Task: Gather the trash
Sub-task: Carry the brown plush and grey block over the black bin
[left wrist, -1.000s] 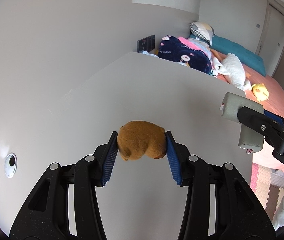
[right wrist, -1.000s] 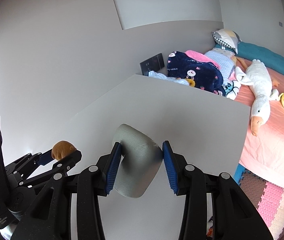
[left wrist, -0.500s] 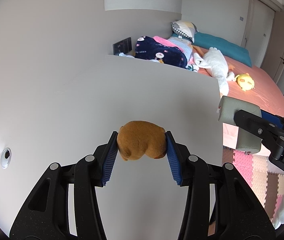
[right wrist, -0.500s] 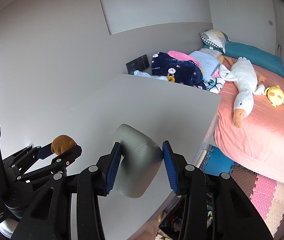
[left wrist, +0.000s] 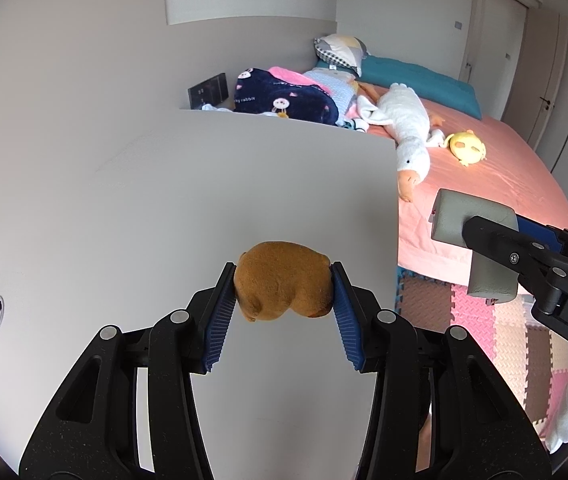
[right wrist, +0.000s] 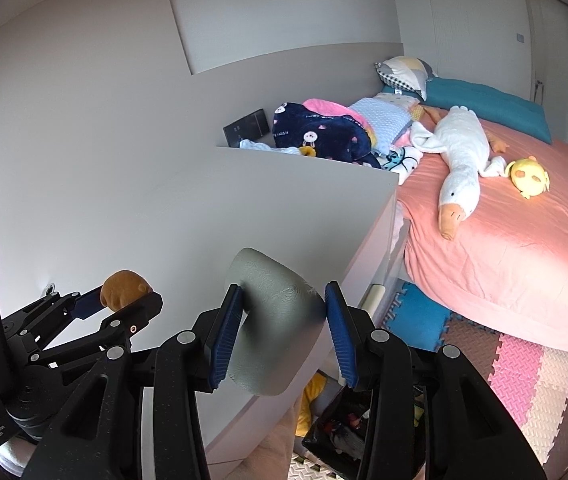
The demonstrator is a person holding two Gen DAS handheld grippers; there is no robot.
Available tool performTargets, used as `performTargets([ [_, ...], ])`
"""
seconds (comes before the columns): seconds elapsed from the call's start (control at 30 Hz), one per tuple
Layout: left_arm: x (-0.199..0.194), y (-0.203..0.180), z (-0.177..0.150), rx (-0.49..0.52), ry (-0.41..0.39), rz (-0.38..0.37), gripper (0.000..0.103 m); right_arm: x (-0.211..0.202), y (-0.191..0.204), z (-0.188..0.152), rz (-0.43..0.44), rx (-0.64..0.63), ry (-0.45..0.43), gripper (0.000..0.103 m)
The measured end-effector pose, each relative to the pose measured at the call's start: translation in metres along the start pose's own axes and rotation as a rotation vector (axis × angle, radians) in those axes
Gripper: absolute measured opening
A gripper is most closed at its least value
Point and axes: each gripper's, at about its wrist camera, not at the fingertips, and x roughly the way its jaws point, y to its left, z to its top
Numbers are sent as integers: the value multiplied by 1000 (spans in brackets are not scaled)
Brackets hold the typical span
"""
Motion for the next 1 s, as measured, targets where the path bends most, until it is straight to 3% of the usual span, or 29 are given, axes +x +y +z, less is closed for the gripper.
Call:
performTargets([
  [1.0,3,-109,-3,129,11,-163,46,-55,-95,-38,-147,114,-23,44],
])
